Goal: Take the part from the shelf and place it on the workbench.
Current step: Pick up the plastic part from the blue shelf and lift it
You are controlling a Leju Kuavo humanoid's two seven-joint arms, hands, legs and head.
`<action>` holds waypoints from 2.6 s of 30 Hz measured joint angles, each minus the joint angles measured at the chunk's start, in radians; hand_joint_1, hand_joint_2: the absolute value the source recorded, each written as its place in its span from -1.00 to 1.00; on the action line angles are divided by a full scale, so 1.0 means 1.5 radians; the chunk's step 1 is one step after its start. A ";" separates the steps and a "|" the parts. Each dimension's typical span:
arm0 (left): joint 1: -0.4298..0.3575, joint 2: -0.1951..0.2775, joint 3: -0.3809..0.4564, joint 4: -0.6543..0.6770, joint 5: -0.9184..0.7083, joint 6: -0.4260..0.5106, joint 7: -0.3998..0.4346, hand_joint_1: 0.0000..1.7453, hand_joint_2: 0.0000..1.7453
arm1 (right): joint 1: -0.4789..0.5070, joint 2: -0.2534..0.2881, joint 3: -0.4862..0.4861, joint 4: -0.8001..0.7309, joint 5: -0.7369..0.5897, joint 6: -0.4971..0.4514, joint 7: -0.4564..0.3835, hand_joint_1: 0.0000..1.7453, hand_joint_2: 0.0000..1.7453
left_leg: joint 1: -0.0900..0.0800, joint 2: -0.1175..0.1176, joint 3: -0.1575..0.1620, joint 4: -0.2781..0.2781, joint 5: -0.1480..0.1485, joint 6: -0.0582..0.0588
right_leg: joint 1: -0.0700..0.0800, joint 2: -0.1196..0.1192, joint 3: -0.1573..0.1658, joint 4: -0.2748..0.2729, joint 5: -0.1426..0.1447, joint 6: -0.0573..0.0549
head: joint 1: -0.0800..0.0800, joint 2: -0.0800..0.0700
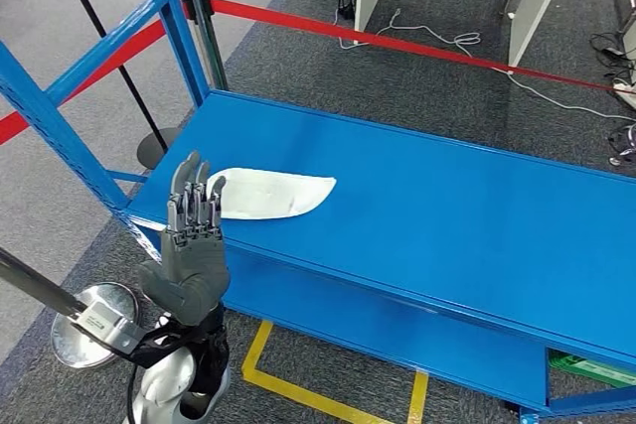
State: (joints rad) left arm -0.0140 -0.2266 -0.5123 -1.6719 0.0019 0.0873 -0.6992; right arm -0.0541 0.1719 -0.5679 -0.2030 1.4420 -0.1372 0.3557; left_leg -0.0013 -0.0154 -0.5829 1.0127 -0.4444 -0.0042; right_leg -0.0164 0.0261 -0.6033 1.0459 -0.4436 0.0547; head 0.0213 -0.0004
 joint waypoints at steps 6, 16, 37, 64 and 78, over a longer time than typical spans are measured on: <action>0.000 0.000 -0.001 0.000 0.000 -0.001 0.000 -1.00 -1.00 | 0.001 0.000 -0.001 -0.001 -0.004 -0.001 0.003 -1.00 1.00 | 0.004 0.000 0.000 -0.002 0.001 -0.010 | 0.004 0.000 0.000 0.000 0.000 -0.006 | 0.000 0.000; 0.000 0.000 -0.001 0.000 0.003 -0.008 0.004 -1.00 -1.00 | 0.003 0.000 -0.003 -0.001 -0.007 0.001 0.001 -1.00 1.00 | 0.004 0.000 0.000 -0.002 0.002 -0.011 | 0.004 -0.001 0.000 -0.001 0.001 -0.006 | 0.001 0.000; -0.059 0.036 0.006 0.048 -0.236 0.091 0.130 -1.00 0.00 | 0.002 0.004 -0.033 -0.001 -0.009 -0.008 0.002 -1.00 1.00 | 0.004 0.000 0.000 -0.002 0.002 -0.011 | 0.004 -0.001 0.000 -0.001 0.002 -0.006 | 0.001 0.000; -0.387 0.216 -0.055 0.443 -0.479 -0.152 0.336 -1.00 1.00 | -0.001 0.004 -0.057 -0.001 0.013 -0.017 -0.021 -1.00 1.00 | 0.005 0.000 -0.001 -0.002 0.006 -0.014 | 0.005 -0.001 -0.001 0.000 0.005 -0.009 | 0.001 0.000; -0.446 0.237 -0.111 0.519 -0.479 -0.184 0.325 -1.00 1.00 | -0.004 0.002 -0.057 -0.001 0.029 -0.013 -0.024 -1.00 1.00 | 0.005 0.000 -0.001 -0.002 0.006 -0.014 | 0.005 -0.001 -0.001 0.000 0.005 -0.009 | 0.001 0.000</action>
State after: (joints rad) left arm -0.6824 0.1290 -0.6782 -0.8927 -0.7169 -0.1887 -0.2113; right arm -0.0604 0.1755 -0.6535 -0.2045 1.4851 -0.1569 0.3202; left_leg 0.0063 -0.0155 -0.5848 1.0092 -0.4355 -0.0256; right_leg -0.0089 0.0247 -0.6048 1.0454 -0.4355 0.0411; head 0.0221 -0.0004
